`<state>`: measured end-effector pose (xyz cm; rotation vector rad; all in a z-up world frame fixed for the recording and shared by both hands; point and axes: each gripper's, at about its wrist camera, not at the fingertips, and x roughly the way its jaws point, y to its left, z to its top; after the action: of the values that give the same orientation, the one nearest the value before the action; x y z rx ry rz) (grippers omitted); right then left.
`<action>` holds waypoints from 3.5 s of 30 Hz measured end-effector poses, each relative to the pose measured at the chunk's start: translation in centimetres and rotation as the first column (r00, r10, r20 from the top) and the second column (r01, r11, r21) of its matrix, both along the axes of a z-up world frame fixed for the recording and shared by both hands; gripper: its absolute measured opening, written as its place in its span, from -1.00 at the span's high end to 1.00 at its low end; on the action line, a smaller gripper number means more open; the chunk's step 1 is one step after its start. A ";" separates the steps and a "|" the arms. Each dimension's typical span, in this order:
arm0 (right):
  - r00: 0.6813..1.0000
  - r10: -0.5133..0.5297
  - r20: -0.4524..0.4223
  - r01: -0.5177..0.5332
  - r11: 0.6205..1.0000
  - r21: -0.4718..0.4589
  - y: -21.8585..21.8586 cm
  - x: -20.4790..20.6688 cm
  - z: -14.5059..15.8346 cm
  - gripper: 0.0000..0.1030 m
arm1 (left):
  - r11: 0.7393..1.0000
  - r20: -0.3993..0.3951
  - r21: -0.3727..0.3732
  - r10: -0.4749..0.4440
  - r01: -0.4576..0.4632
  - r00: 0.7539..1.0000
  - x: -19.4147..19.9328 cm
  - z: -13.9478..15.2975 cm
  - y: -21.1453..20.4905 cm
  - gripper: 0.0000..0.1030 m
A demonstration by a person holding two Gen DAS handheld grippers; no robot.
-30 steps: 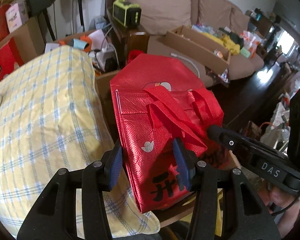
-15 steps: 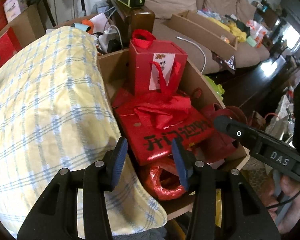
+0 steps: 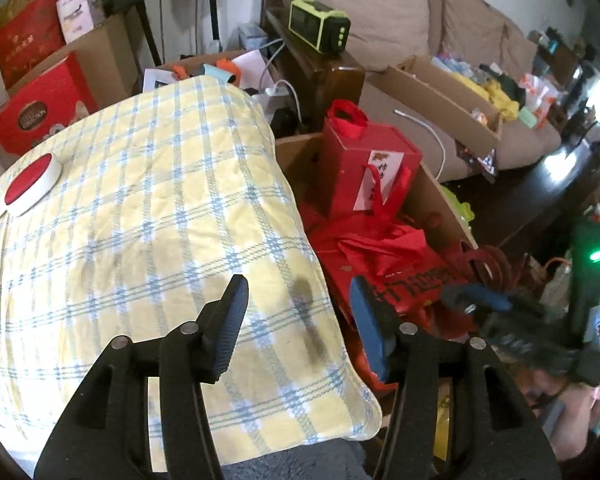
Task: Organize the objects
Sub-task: 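Lower the red tote bag into the box and open both grippers, then turn both grippers back to the table toward the red lint brush, then grasp the white-handled red lint brush with the right gripper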
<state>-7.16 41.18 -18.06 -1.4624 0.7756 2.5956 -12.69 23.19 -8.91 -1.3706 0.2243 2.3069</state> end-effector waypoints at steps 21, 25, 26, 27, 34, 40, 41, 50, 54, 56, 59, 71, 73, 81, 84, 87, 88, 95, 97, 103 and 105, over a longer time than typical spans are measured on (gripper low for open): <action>0.958 0.235 -0.164 -0.231 0.972 0.045 -8.6 0.6 7.6 -0.54 | 0.982 -0.150 0.005 0.185 -0.186 0.971 -3.9 3.4 -14.2 -0.03; 0.939 0.314 -0.144 -0.312 0.949 0.038 -12.7 -2.5 7.9 -0.56 | 0.973 -0.156 0.004 0.229 -0.231 0.961 -6.1 3.3 -18.7 -0.35; 0.935 0.330 -0.128 -0.326 0.944 0.055 -13.6 -3.5 7.9 -0.56 | 0.968 -0.170 0.001 0.249 -0.253 0.953 -6.8 3.3 -20.4 -0.36; 0.931 0.351 -0.105 -0.344 0.936 0.076 -14.6 -4.6 8.0 -0.56 | 0.962 -0.174 0.002 0.269 -0.273 0.947 -7.4 3.2 -21.8 -0.39; 0.883 0.464 -0.074 -0.452 0.882 0.134 -19.5 -10.0 8.8 -0.56 | 0.895 -0.184 -0.046 0.429 -0.444 0.884 -12.5 1.1 -33.7 -0.48; 0.841 0.537 -0.064 -0.511 0.829 0.229 -24.1 -15.6 9.8 -0.56 | 0.926 -0.171 -0.090 0.347 -0.365 0.922 -16.5 -1.9 -37.4 -0.47; 0.827 0.558 -0.069 -0.530 0.815 0.234 -24.9 -16.3 9.8 -0.56 | 0.940 -0.153 -0.079 0.318 -0.332 0.936 -17.1 -2.4 -37.6 -0.47; 0.635 0.769 -0.070 -0.716 0.621 0.319 -33.4 -24.4 6.3 -0.79 | 0.975 -0.140 -0.036 0.213 -0.220 0.967 -20.3 -4.7 -38.1 -0.45; 0.617 0.786 -0.036 -0.705 0.573 0.417 -35.1 -26.3 4.8 -0.79 | 0.981 -0.203 -0.080 0.158 -0.177 0.966 -21.2 -4.6 -36.8 -0.45; 0.615 0.787 -0.055 -0.707 0.581 0.404 -35.4 -27.1 4.4 -0.79 | 0.985 -0.196 -0.069 0.145 -0.161 0.970 -21.7 -4.5 -36.2 -0.45; 0.598 0.798 -0.074 -0.729 0.580 0.364 -35.9 -28.2 3.8 -0.79 | 0.991 -0.172 -0.031 0.120 -0.128 0.978 -22.2 -4.6 -35.6 -0.44; 0.560 0.827 -0.052 -0.748 0.532 0.397 -37.9 -27.7 2.7 -0.55 | 0.993 -0.197 -0.076 0.075 -0.091 0.978 -21.6 -4.0 -33.3 -0.33; 0.558 0.829 -0.042 -0.745 0.523 0.414 -38.2 -27.2 2.8 -0.55 | 0.990 -0.219 -0.100 0.074 -0.098 0.973 -20.9 -3.5 -32.9 -0.33; 0.567 0.819 -0.092 -0.702 0.538 0.467 -37.8 -24.7 5.3 -0.56 | 0.989 -0.273 -0.102 0.074 -0.106 0.959 -18.4 -0.4 -32.2 -0.33; 0.570 0.814 -0.108 -0.689 0.546 0.477 -37.3 -23.5 6.3 -0.56 | 0.990 -0.283 -0.102 0.070 -0.102 0.957 -17.4 0.6 -31.7 -0.33; 0.574 0.811 -0.116 -0.682 0.552 0.480 -36.7 -22.4 7.2 -0.56 | 0.990 -0.291 -0.101 0.064 -0.097 0.954 -16.5 1.5 -31.1 -0.33; 0.576 0.808 -0.119 -0.678 0.555 0.482 -36.4 -21.9 7.6 -0.56 | 0.990 -0.296 -0.100 0.062 -0.096 0.953 -16.0 1.8 -30.8 -0.33; 0.591 0.797 -0.126 -0.643 0.560 0.523 -35.1 -18.0 9.5 -0.56 | 0.991 -0.307 -0.108 0.040 -0.076 0.951 -12.5 3.6 -29.0 -0.33; 0.601 0.790 -0.123 -0.628 0.562 0.538 -34.7 -16.4 9.7 -0.56 | 0.990 -0.322 -0.124 0.017 -0.060 0.946 -10.9 4.1 -28.1 -0.33; 0.628 0.764 -0.145 -0.592 0.591 0.548 -32.4 -12.1 10.9 -0.56 | 0.983 -0.380 -0.174 -0.006 -0.065 0.925 -7.1 5.3 -25.2 -0.21; 0.632 0.754 -0.176 -0.580 0.612 0.538 -31.5 -10.6 11.8 -0.56 | 0.980 -0.392 -0.181 0.004 -0.081 0.920 -6.2 5.8 -24.5 -0.16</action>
<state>-17.75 9.73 -6.22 -1.2629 -0.5249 3.3537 -18.90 -1.30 -3.08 -0.9887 0.5613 2.6374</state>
